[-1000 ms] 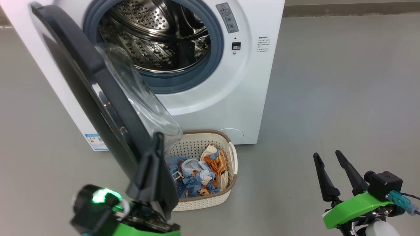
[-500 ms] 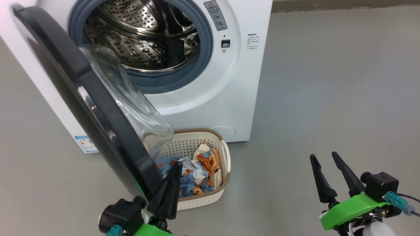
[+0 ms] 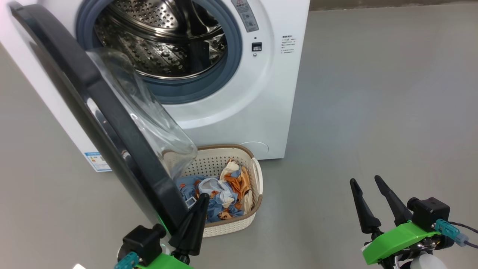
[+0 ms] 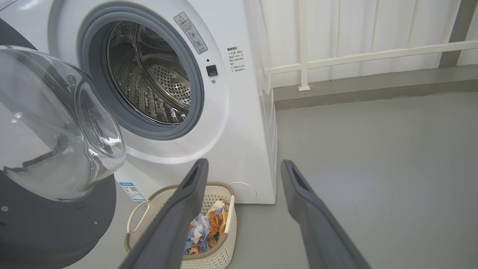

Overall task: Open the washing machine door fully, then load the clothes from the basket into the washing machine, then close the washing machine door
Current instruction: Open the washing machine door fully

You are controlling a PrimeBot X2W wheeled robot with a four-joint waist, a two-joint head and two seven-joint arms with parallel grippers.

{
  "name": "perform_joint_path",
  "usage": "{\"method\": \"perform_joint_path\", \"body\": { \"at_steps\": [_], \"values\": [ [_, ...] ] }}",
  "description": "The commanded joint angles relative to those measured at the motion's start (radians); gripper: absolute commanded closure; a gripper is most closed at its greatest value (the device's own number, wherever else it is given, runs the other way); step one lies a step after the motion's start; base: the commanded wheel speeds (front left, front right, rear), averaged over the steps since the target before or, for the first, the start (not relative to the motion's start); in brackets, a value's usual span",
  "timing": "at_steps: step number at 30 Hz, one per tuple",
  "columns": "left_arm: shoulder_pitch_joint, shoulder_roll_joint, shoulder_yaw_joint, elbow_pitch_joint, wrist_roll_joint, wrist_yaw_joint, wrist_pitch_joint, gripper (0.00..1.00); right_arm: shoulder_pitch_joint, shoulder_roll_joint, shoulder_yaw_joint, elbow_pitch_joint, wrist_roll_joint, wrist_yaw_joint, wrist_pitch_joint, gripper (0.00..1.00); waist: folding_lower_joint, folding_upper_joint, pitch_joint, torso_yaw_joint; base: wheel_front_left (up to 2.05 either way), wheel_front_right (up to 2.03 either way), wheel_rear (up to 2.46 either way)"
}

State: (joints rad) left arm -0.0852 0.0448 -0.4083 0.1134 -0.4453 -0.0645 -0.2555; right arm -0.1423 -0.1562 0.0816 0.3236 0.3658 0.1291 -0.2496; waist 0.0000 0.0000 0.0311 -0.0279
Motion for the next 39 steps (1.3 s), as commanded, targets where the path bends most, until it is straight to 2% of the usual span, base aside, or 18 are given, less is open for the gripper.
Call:
{"method": "perform_joint_path", "body": {
  "at_steps": [1, 7, 21, 27, 39],
  "values": [
    [-0.041, 0.005, 0.053, -0.003, -0.002, 0.013, -0.006, 1.0, -0.026, -0.007, 0.025, -0.018, 0.006, 0.002, -0.012, 0.0, 0.0, 0.0, -0.003, 0.016, 0.0, 0.0, 0.0],
    [-0.03, 0.005, 0.085, 0.0, 0.014, 0.011, -0.006, 1.0, -0.019, -0.006, 0.028, -0.012, 0.008, 0.002, -0.012, 0.0, 0.0, 0.0, -0.013, 0.05, 0.0, 0.0, 0.0],
    [0.026, 0.013, 0.117, -0.013, 0.044, 0.006, -0.006, 1.0, -0.004, 0.001, 0.041, 0.0, 0.008, 0.002, -0.012, 0.0, 0.0, 0.0, -0.028, 0.173, 0.0, 0.0, 0.0],
    [0.029, 0.025, 0.138, -0.017, 0.038, 0.024, -0.003, 1.0, -0.008, -0.003, 0.038, 0.002, 0.007, 0.002, -0.012, 0.0, 0.0, 0.0, -0.026, 0.223, 0.0, 0.0, 0.0],
    [0.021, 0.097, 0.21, -0.039, 0.024, 0.068, 0.046, 1.0, -0.009, 0.012, 0.033, 0.008, 0.007, 0.002, -0.012, 0.0, 0.0, 0.0, -0.018, 0.314, 0.0, 0.0, 0.0]
  ]
}}
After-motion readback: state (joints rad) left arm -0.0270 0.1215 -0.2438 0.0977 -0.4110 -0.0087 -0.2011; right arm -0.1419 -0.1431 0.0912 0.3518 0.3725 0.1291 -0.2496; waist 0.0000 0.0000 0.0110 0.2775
